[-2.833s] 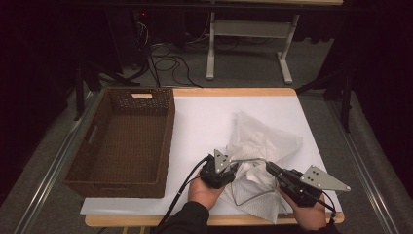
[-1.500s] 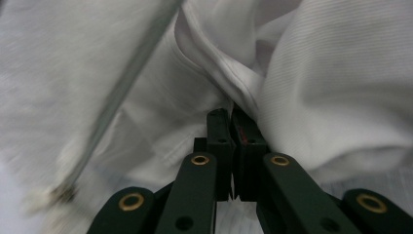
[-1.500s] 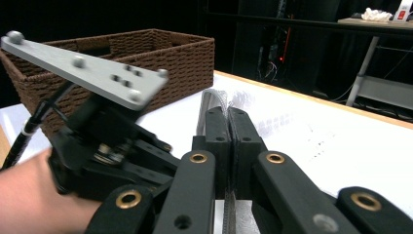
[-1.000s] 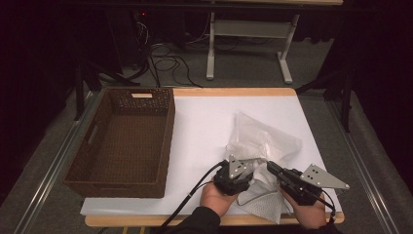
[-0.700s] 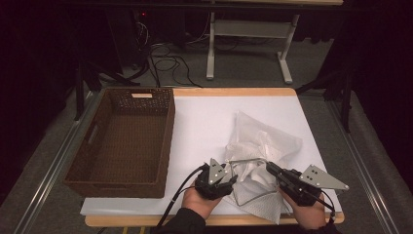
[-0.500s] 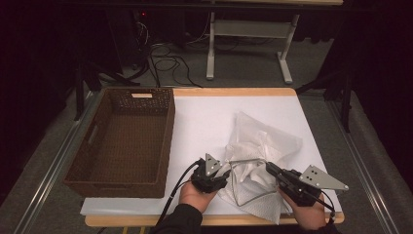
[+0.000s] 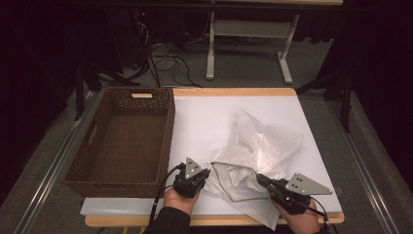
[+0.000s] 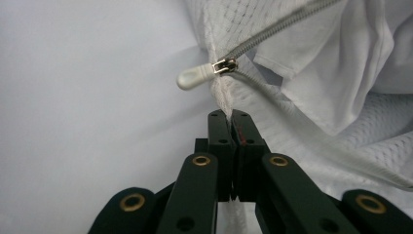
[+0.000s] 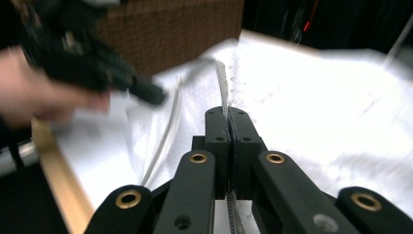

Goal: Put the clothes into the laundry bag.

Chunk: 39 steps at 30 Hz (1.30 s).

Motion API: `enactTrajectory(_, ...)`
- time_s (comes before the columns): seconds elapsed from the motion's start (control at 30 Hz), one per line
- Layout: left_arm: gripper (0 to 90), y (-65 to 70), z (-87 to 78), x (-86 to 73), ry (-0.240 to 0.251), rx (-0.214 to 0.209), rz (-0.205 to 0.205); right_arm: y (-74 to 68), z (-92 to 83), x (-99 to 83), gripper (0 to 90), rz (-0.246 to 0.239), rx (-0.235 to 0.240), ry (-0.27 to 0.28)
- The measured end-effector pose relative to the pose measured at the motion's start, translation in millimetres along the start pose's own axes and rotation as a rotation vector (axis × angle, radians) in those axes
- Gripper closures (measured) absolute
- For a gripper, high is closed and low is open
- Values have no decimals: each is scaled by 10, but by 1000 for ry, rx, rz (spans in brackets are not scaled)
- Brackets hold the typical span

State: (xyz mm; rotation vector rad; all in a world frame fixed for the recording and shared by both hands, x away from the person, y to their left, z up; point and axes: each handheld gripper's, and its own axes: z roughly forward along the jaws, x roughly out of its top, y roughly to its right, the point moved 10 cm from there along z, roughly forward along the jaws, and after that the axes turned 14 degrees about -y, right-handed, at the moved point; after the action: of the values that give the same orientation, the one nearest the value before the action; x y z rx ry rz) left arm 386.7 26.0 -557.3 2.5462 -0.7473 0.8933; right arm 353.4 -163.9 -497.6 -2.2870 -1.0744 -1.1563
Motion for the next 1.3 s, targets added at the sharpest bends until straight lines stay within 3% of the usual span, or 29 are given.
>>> enactTrajectory(0.1,877,-25,-21,-42,-13,21,16,-82,182,-218,898,-12,11,-117)
enactTrajectory(0.2,876,-20,-3,-55,-16,22,25,-95,314,-398,898,-6,-3,-197)
enactTrajectory(0.33,872,-5,17,-51,-4,17,32,34,427,-562,899,-5,-48,-271)
enactTrajectory(0.4,868,12,36,-49,0,7,37,124,447,-597,899,25,-62,-289)
enactTrajectory(0.67,866,151,100,-22,8,-34,56,447,469,-627,899,66,-115,-311)
enactTrajectory(0.93,852,368,198,-21,-12,-89,118,937,471,-604,899,115,-182,-318)
enactTrajectory(1.03,832,423,209,-30,-17,-95,136,1067,458,-603,898,113,-205,-320)
enactTrajectory(1.13,773,411,204,-29,-13,-76,137,1066,435,-600,887,113,-194,-313)
enactTrajectory(1.3,674,338,163,0,19,-41,112,936,330,-573,820,97,-158,-282)
